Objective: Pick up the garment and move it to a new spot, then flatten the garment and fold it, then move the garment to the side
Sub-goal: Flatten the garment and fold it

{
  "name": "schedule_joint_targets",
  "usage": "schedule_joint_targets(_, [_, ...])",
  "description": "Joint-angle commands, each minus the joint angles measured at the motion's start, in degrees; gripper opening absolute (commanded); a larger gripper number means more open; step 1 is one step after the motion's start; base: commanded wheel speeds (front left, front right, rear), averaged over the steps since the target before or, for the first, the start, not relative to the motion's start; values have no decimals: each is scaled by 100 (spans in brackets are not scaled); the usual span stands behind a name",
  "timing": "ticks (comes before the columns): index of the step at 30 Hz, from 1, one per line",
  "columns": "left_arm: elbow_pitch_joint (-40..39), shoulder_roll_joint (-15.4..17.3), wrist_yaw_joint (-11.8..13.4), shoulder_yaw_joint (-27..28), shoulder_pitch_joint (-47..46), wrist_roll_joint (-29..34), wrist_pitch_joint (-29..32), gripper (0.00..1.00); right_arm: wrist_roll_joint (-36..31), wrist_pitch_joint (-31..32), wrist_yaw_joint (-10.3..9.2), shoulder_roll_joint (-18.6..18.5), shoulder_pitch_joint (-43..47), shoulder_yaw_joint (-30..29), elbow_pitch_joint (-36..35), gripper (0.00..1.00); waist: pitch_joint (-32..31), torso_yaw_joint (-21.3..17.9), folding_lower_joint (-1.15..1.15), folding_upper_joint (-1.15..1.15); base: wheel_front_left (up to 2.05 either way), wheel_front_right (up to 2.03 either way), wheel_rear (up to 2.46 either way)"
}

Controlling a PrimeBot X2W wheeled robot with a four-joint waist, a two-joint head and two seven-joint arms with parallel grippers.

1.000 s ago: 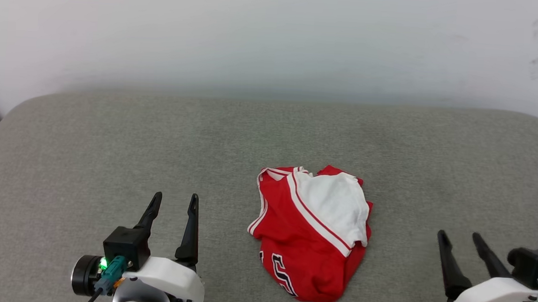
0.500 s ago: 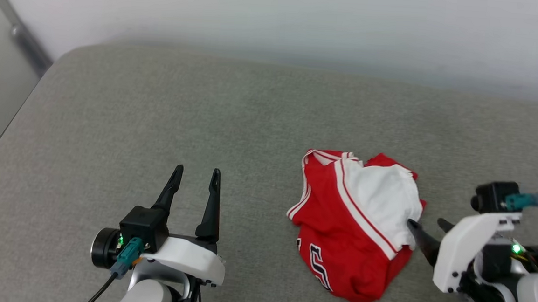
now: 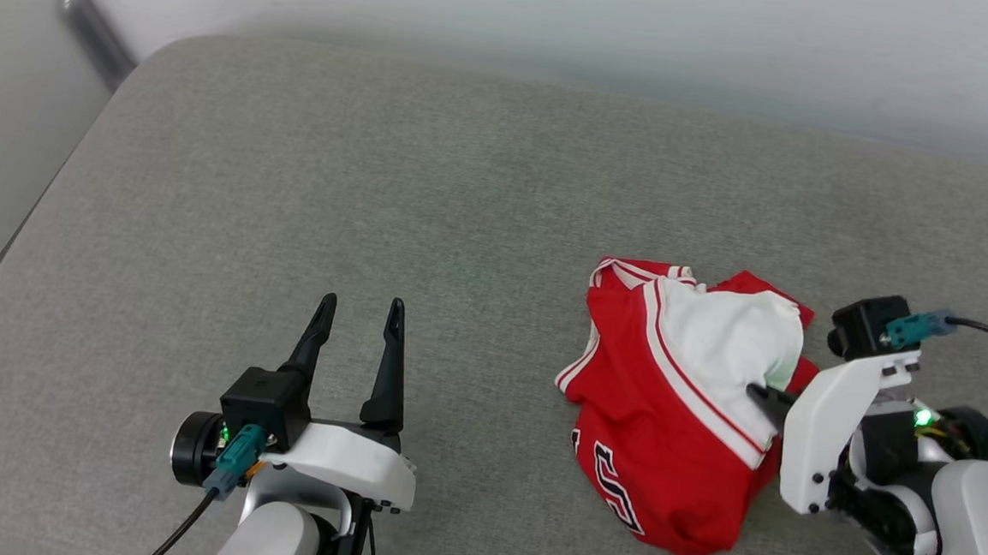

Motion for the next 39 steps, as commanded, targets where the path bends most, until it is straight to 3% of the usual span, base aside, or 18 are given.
schedule_joint_targets(1, [-10,-4,-29,25,29,26,-21,100,-23,-79,-2,-74,-116,4,-104,0,-43,-100,-1,0,0,0,0])
schedule_joint_targets(9, [-24,21,-51,138,112,85,-21,100,-511,-433,-3,-312,11,-566,-819,0,-155,-605,-1,0,0,0,0])
schedule_joint_targets(13, [0,8,-67,148,127,80,-21,100,-691,-555,-3,-92,521,-1366,-822,0,-199,-806,-1,0,0,0,0])
schedule_joint_targets(18, [37,7,-56,143,163,71,-22,100,-972,-843,-2,406,1284,-2300,-315,0,-240,-952,-1,0,0,0,0])
schedule_joint_targets(19, [41,18,-62,147,181,60,-22,100,-1005,-925,-2,485,1390,-2423,-153,6,-242,-970,-1,0,0,0,0])
schedule_joint_targets(20, [48,32,-59,152,187,54,-22,100,-1021,-997,-2,561,1480,-2533,32,25,-238,-992,-1,0,0,0,0])
schedule_joint_targets(21, [54,33,-57,147,189,53,-22,100,-1038,-1053,-2,614,1538,-2618,195,84,-239,-1006,-1,0,0,0,0])
schedule_joint_targets(22, [52,33,-49,153,198,48,-22,100,-1037,-1107,-3,672,1573,-2665,348,100,-238,-1019,-1,0,0,0,0])
schedule_joint_targets(28, [87,89,-9,190,262,11,-22,100,-974,-2062,-2,808,1384,-2705,641,100,-291,-1076,-1,0,0,0,0])
schedule_joint_targets(39, [93,181,106,249,618,-91,13,100,-1025,-3568,-2,819,1613,-2081,-288,100,-728,-1043,-1,0,0,0,0])
